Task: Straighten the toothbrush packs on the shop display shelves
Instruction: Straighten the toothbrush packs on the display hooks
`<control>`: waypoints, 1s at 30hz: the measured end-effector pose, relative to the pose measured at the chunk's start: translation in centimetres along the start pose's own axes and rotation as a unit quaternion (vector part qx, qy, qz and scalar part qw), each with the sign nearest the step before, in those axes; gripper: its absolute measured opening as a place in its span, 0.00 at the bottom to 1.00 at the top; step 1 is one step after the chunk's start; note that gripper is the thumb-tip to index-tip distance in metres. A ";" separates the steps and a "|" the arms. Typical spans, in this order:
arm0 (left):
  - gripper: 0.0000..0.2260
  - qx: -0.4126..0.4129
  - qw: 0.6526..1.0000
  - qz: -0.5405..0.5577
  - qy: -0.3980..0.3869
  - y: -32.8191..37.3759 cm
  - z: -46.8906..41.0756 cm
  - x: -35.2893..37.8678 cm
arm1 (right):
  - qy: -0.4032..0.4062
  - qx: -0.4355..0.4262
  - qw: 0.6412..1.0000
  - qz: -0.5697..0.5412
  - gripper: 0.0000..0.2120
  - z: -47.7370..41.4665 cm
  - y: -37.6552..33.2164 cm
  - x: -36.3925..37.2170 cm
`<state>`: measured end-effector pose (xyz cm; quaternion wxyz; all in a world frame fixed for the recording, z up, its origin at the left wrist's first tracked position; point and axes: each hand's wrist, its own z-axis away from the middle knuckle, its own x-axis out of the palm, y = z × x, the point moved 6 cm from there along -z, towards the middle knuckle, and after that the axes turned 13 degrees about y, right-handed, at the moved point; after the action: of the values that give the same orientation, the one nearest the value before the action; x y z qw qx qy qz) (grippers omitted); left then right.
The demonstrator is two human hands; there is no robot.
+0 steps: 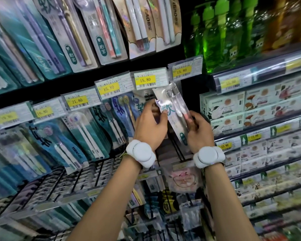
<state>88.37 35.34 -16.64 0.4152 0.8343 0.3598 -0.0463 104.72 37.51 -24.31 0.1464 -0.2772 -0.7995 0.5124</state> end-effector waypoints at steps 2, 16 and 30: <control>0.24 0.003 1.000 0.001 -0.001 0.5 -0.3 0.2 | 0.011 -0.004 1.000 -0.007 0.15 -0.5 -0.3 0.1; 0.27 0.020 0.996 -0.061 -0.062 1.9 -1.6 2.1 | 0.062 0.076 0.995 0.025 0.13 -1.8 0.7 1.3; 0.15 -0.002 0.995 -0.063 -0.079 0.4 -0.5 1.9 | 0.052 0.097 0.994 0.015 0.20 -2.2 1.0 3.1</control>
<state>89.89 36.63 -16.73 0.4404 0.8027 0.3779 -0.1376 103.63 41.30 -24.40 0.2061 -0.3001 -0.7332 0.5743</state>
